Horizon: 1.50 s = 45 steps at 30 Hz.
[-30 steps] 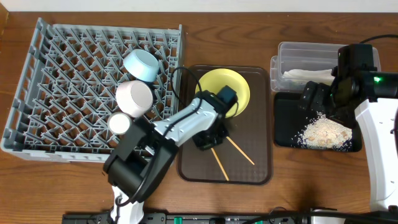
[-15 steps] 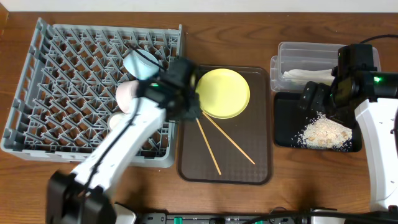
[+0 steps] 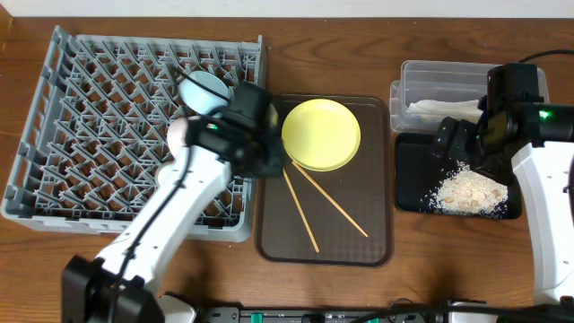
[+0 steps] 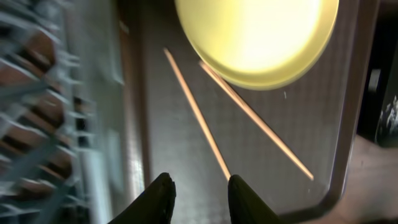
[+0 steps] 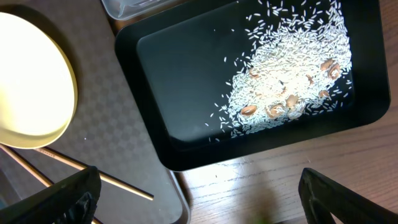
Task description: Sort waste into correct bins and load items into the dishwasher
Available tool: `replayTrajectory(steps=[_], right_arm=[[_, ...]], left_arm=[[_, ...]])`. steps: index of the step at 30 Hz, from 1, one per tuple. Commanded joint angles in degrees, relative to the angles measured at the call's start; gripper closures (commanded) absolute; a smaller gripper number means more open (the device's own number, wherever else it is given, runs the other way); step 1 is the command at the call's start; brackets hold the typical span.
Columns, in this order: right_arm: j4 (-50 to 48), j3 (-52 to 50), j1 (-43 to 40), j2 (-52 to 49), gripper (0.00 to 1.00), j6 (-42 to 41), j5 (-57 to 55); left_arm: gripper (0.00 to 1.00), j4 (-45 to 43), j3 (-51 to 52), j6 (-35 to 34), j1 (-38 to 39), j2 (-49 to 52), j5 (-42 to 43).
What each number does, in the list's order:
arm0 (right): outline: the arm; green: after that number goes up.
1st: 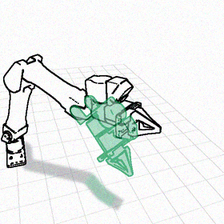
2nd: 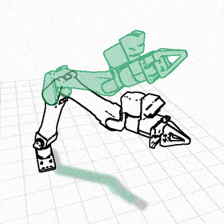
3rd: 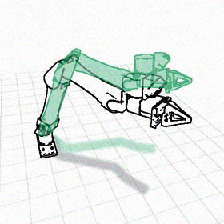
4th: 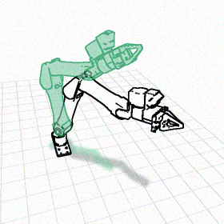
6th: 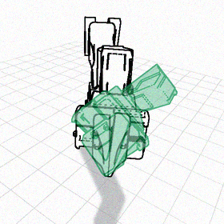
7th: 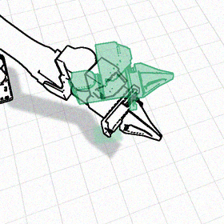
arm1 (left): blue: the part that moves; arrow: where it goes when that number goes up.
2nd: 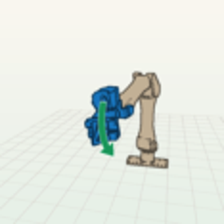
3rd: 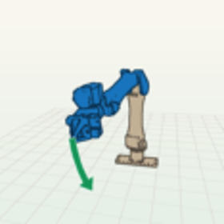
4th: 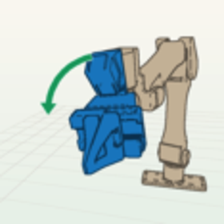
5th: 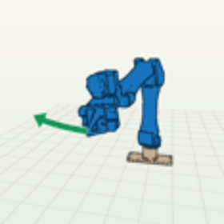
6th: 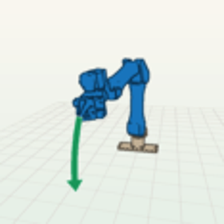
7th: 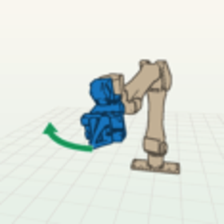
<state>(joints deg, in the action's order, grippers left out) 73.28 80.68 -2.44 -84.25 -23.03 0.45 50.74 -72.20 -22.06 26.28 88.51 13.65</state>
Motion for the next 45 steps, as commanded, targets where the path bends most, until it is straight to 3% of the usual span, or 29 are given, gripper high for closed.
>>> replayTrajectory(steps=[1,9,16,31,42,45], right_arm=[[0.0,0.2,-0.6,1.0,0.01,-0.1,0.0],[0.0,0.2,-0.6,1.0,0.01,-0.1,0.0],[0.0,0.2,-0.6,1.0,0.01,-0.1,0.0],[0.0,0.2,-0.6,1.0,0.01,-0.1,0.0],[0.0,0.2,-0.6,1.0,0.01,-0.1,0.0],[0.1,0.2,-0.6,1.0,0.01,-0.1,0.0]], left_arm=[[0.67,0.2,1.8,-6.1,4.0,2.8,0.1],[0.66,-0.3,4.7,-21.6,9.8,9.9,-3.4],[0.59,-4.1,4.7,-22.0,12.4,16.7,-3.4],[0.59,-6.8,4.7,-23.3,13.0,24.2,-3.4],[0.91,-7.6,4.7,-23.3,13.0,24.3,-3.4],[0.92,-7.8,4.7,-23.3,13.0,24.3,-3.4]])
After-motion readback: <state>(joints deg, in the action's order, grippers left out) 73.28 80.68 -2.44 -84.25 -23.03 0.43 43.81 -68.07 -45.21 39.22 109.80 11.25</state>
